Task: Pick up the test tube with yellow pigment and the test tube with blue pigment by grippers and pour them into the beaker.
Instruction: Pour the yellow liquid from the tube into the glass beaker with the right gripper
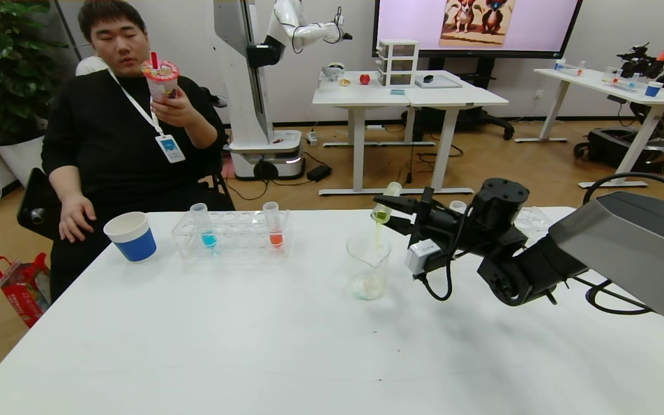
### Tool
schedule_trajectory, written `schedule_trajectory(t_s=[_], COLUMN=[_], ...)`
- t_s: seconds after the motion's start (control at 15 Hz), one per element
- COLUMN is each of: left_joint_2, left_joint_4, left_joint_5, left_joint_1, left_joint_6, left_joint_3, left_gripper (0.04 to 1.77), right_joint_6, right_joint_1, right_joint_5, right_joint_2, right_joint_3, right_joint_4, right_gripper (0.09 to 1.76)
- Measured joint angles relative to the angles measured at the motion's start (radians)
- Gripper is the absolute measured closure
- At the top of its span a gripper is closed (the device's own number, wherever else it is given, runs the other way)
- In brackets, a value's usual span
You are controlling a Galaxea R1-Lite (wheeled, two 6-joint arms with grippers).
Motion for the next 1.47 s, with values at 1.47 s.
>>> schedule_trajectory(t_s=[1.47], left_joint_2=[0.000], left_joint_4=[0.000], left_joint_5=[0.000], left_joint_1=[0.000], left_joint_6=[0.000], left_joint_3=[0.000], left_gripper=[0.06], right_joint_6=[-0.410], right_joint_1=[0.017], right_joint_5=[-0.004], right_joint_2=[-0.093], right_joint_3=[0.003], right_joint_4=[0.245], right_gripper=[1.34])
